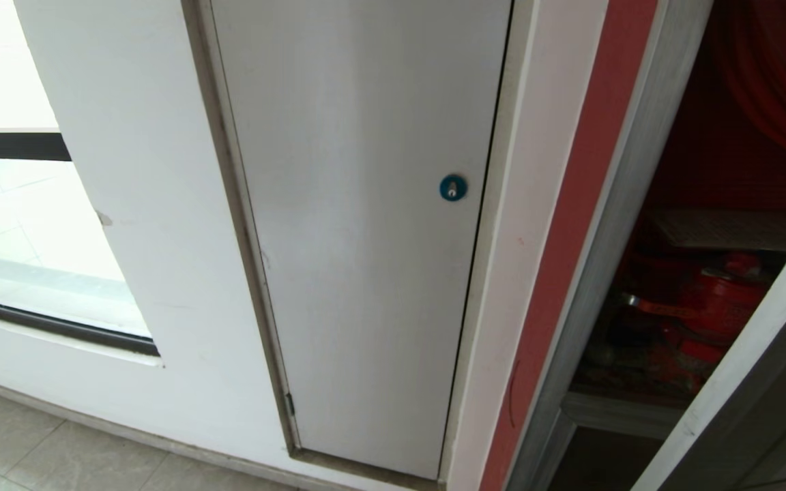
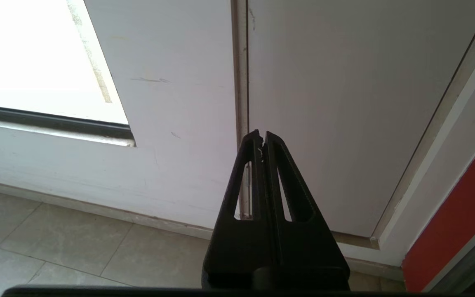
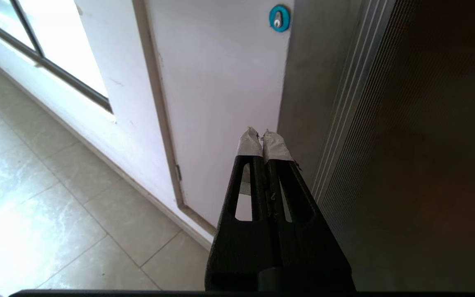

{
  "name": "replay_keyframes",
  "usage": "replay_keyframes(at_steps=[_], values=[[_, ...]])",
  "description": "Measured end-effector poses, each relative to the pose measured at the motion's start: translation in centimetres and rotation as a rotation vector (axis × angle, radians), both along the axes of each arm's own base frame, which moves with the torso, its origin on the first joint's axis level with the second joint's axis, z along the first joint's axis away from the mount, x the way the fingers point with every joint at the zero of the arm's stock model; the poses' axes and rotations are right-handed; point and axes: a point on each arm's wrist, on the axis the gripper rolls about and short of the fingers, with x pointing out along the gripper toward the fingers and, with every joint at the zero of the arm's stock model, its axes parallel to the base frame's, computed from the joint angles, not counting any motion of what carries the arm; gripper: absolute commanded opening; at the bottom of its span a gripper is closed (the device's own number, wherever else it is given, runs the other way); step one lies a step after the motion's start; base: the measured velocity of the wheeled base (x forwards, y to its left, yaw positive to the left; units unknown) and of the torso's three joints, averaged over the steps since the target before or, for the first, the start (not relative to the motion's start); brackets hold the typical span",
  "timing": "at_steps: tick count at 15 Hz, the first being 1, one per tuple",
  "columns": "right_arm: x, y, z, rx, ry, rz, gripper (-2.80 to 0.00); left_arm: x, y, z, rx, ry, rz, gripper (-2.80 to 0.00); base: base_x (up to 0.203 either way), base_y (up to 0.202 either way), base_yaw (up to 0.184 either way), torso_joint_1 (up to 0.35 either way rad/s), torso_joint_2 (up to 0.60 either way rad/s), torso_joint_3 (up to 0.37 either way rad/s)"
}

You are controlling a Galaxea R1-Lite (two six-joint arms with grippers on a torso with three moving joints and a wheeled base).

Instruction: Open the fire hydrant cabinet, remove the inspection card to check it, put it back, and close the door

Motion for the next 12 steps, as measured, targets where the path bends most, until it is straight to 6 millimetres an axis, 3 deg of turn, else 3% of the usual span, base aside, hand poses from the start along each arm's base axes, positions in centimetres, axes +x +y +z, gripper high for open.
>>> replay_keyframes(at_steps=[12], values=[[6.8, -0.1, 1.2, -0.002, -0.015, -0.079, -2.80, 0.0, 0.0, 0.0, 0.000, 0.000, 0.000, -2.80, 0.000, 0.000, 0.000, 0.000, 0.00, 0.000]])
